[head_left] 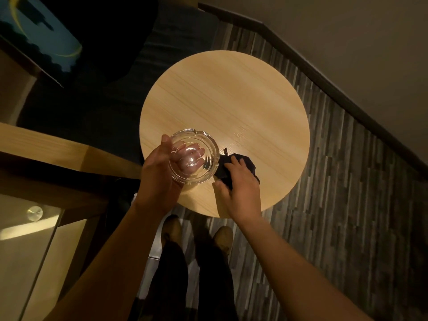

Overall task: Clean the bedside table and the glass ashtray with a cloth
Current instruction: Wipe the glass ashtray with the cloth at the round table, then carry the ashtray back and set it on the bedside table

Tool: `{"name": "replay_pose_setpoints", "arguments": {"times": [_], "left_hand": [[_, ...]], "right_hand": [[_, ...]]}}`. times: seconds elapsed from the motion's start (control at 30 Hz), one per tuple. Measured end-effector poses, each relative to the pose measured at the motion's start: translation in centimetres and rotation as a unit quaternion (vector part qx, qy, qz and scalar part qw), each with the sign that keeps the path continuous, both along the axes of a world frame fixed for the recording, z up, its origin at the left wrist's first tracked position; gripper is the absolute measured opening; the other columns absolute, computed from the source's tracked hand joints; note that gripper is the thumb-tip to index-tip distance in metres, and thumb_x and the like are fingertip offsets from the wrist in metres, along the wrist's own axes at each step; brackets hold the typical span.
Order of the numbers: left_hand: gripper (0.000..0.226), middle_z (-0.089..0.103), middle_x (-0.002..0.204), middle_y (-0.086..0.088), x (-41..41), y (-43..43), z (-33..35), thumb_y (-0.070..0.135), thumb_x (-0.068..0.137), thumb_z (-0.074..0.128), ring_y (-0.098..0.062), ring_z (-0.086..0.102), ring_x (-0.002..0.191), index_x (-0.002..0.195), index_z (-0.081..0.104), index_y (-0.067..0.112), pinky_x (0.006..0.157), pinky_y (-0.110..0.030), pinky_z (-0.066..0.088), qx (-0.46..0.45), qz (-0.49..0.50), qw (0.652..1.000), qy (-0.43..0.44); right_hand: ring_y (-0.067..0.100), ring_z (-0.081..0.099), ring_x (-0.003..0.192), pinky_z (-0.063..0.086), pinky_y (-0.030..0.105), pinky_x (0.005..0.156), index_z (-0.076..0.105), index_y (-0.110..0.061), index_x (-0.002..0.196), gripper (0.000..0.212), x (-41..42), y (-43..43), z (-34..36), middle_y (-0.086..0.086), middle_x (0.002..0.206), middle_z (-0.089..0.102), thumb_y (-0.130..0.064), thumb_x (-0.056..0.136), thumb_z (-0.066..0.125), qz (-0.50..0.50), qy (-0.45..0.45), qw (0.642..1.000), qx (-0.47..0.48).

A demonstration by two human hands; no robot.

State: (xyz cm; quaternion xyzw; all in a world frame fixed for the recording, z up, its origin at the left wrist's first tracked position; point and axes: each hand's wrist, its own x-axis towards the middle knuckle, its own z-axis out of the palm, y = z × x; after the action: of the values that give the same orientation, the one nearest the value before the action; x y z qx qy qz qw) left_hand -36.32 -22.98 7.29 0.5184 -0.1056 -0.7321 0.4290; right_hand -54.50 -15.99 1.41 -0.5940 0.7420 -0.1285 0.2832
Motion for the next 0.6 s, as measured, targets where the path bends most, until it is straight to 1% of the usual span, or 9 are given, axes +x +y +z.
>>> {"name": "replay_pose_setpoints", "arguments": {"times": [0.07,0.13,0.17,0.23,0.27,0.3,0.37,0.47,0.6], "left_hand": [[0.059,0.071,0.128,-0.023,0.2,0.3,0.0,0.050,0.105,0.045,-0.038,0.069,0.121,0.136,0.052,0.001,0.090,-0.044,0.061,-0.018,0.002,1.000,0.004],[0.056,0.071,0.129,-0.022,0.2,0.6,0.2,0.053,0.103,0.047,-0.038,0.069,0.122,0.130,0.058,0.005,0.092,-0.045,0.060,-0.034,-0.003,0.999,-0.010],[0.059,0.070,0.130,-0.022,0.1,0.7,0.6,0.055,0.101,0.049,-0.038,0.068,0.123,0.131,0.059,0.005,0.095,-0.048,0.059,-0.033,-0.004,0.999,-0.022],[0.079,0.065,0.139,-0.022,-0.1,1.0,1.7,0.063,0.090,0.058,-0.037,0.064,0.128,0.141,0.054,0.002,0.105,-0.053,0.054,-0.015,-0.003,0.999,-0.028],[0.089,0.062,0.142,-0.023,-0.2,1.2,2.2,0.065,0.084,0.061,-0.037,0.063,0.130,0.145,0.050,0.001,0.106,-0.054,0.054,-0.011,-0.001,1.000,-0.022],[0.092,0.063,0.141,-0.022,-0.2,1.5,2.6,0.066,0.082,0.063,-0.037,0.064,0.129,0.146,0.049,0.001,0.102,-0.052,0.056,-0.020,0.004,1.000,-0.016],[0.085,0.069,0.134,-0.021,-0.1,2.2,3.5,0.063,0.083,0.064,-0.037,0.067,0.124,0.142,0.050,0.003,0.092,-0.045,0.061,-0.047,0.016,0.999,0.006],[0.075,0.070,0.132,-0.020,0.4,3.3,4.2,0.059,0.089,0.060,-0.036,0.067,0.125,0.140,0.051,0.004,0.091,-0.040,0.060,-0.071,0.037,0.994,0.072],[0.076,0.070,0.132,-0.018,1.1,4.5,4.7,0.059,0.089,0.060,-0.034,0.067,0.125,0.142,0.048,0.005,0.087,-0.037,0.061,-0.056,0.068,0.990,0.110]], "right_hand": [[0.022,0.031,0.153,0.029,0.047,0.120,0.055,-0.023,0.143,0.049,-0.4,-0.2,1.1,0.000,0.161,0.042,-0.039,0.098,0.064,-0.007,-0.013,1.000,0.007],[0.012,0.045,0.141,0.038,0.042,0.117,0.059,-0.023,0.140,0.042,-0.5,-0.3,3.3,-0.005,0.152,0.052,-0.035,0.100,0.061,-0.070,-0.098,0.992,-0.028],[0.006,0.055,0.129,0.046,0.039,0.110,0.063,-0.025,0.135,0.036,-0.3,-0.4,4.8,-0.011,0.142,0.060,-0.034,0.100,0.060,-0.121,-0.165,0.978,-0.042],[0.004,0.069,0.103,0.058,0.032,0.087,0.071,-0.029,0.120,0.031,0.4,-0.5,8.3,-0.014,0.113,0.074,-0.044,0.096,0.058,-0.212,-0.311,0.926,-0.029],[0.008,0.072,0.093,0.058,0.029,0.076,0.074,-0.028,0.112,0.034,0.7,-0.6,9.9,-0.010,0.102,0.076,-0.049,0.091,0.058,-0.240,-0.373,0.896,-0.009],[0.011,0.074,0.086,0.057,0.026,0.070,0.075,-0.026,0.107,0.035,1.1,-0.7,11.2,-0.006,0.095,0.076,-0.051,0.087,0.059,-0.252,-0.414,0.875,0.014],[0.014,0.074,0.079,0.058,0.028,0.069,0.077,-0.024,0.103,0.028,1.8,-0.5,13.4,-0.002,0.087,0.075,-0.044,0.089,0.063,-0.249,-0.441,0.860,0.054],[0.015,0.073,0.079,0.061,0.034,0.075,0.077,-0.022,0.101,0.013,2.8,-0.2,14.8,-0.002,0.084,0.073,-0.032,0.095,0.070,-0.250,-0.439,0.860,0.072],[0.018,0.070,0.076,0.061,0.032,0.073,0.076,-0.015,0.097,0.007,3.7,-0.3,15.1,-0.001,0.075,0.070,-0.017,0.095,0.070,-0.245,-0.434,0.865,0.055]]}}
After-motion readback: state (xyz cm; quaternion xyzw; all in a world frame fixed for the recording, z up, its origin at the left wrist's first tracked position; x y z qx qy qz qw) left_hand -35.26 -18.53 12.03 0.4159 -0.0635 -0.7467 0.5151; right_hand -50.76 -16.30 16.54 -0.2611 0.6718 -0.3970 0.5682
